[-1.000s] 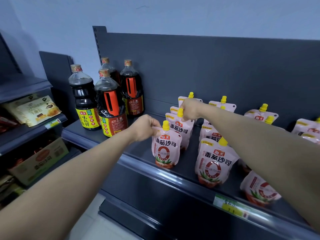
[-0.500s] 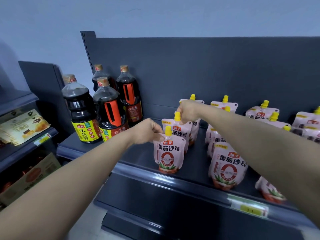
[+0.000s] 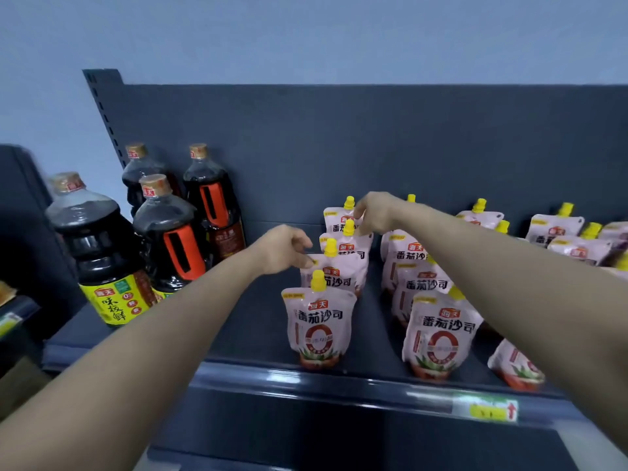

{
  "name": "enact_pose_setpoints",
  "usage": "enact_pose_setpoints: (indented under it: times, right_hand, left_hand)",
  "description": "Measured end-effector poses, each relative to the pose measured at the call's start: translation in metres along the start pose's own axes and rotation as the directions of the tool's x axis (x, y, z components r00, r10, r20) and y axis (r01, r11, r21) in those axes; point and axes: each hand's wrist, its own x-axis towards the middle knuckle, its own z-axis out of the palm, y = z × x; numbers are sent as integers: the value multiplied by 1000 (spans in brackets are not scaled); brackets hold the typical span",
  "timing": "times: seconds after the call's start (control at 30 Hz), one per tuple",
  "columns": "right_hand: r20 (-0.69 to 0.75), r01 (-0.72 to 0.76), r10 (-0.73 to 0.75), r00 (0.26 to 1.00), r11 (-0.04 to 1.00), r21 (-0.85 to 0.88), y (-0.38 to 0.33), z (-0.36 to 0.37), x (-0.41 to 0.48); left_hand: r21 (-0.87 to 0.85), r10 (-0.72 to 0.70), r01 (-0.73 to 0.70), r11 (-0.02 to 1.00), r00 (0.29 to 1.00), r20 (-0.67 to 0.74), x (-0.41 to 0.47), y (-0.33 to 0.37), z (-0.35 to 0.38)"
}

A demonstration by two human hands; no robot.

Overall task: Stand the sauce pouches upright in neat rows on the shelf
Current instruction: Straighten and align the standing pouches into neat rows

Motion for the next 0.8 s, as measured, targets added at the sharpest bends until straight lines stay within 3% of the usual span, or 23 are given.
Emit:
enact_pose_setpoints:
  times: [0.2, 0.53, 0.8]
  right_hand:
    - [79, -4, 11, 997, 996, -88, -2, 19, 21]
    - [-61, -29, 35, 997, 994, 102, -10, 30, 59]
    - [26, 0, -3, 1000, 992, 130, -8, 26, 65]
  left_hand:
    - [33, 41, -42, 999, 998, 38, 14, -4, 8]
    - [-42, 24, -27, 999, 997, -70, 18, -9, 9]
    - [-65, -2, -6, 998, 993, -117, 22, -12, 10]
